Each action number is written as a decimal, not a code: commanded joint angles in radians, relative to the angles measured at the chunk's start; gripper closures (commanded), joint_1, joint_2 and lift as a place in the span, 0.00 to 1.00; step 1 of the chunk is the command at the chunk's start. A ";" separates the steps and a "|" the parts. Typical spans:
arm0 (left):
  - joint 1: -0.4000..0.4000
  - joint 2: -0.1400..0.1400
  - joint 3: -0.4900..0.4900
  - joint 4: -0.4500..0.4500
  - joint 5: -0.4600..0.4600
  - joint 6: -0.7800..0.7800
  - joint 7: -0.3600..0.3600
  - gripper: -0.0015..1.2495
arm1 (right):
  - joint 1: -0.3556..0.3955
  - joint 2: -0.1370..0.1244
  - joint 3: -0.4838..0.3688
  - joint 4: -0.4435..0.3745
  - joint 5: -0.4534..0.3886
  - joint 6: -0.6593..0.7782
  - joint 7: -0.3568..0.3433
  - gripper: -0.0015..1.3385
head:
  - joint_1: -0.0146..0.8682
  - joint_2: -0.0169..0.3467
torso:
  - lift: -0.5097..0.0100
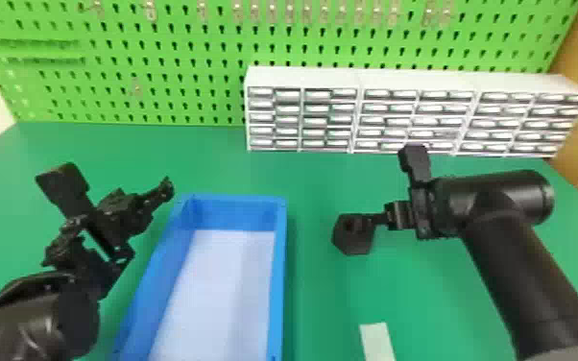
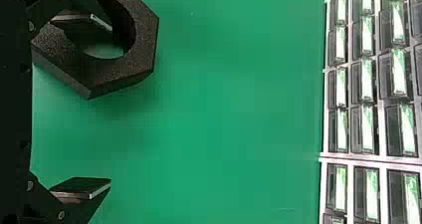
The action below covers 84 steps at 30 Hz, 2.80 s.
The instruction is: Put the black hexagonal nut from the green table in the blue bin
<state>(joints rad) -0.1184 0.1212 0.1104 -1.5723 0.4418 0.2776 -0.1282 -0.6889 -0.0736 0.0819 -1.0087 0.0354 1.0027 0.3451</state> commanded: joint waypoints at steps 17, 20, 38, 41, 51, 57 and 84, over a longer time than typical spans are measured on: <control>0.000 0.000 0.002 0.000 0.000 0.000 -0.005 0.10 | 0.014 0.000 0.004 0.013 -0.003 -0.019 0.000 0.16 | 0.77 0.14 | 0.79; 0.000 0.000 0.002 0.000 0.000 0.000 -0.005 0.10 | 0.011 0.000 0.007 0.013 -0.003 -0.019 0.000 0.16 | 0.77 0.14 | 0.79; 0.000 0.002 0.002 0.000 0.002 0.000 -0.008 0.10 | -0.001 -0.008 0.030 -0.001 0.003 -0.021 0.000 0.16 | 0.77 0.14 | 0.79; -0.001 0.002 0.002 0.000 0.000 0.000 -0.008 0.10 | 0.002 -0.006 0.030 0.007 0.009 -0.032 0.000 0.16 | 0.77 0.14 | 0.79; -0.001 0.002 0.002 0.000 0.000 0.000 -0.008 0.10 | 0.008 -0.003 0.029 0.033 0.015 -0.084 0.000 0.16 | 0.77 0.14 | 0.79; -0.003 0.002 0.000 0.000 0.000 0.000 -0.008 0.10 | 0.011 -0.003 0.024 0.047 0.015 -0.111 0.000 0.16 | 0.77 0.14 | 0.79; -0.006 0.002 0.000 0.000 0.002 0.000 -0.008 0.10 | 0.038 0.000 0.013 0.070 0.017 -0.151 0.000 0.16 | 0.77 0.14 | 0.79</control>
<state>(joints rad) -0.1228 0.1227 0.1109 -1.5723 0.4432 0.2776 -0.1365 -0.6526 -0.0736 0.0995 -0.9393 0.0506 0.8523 0.3451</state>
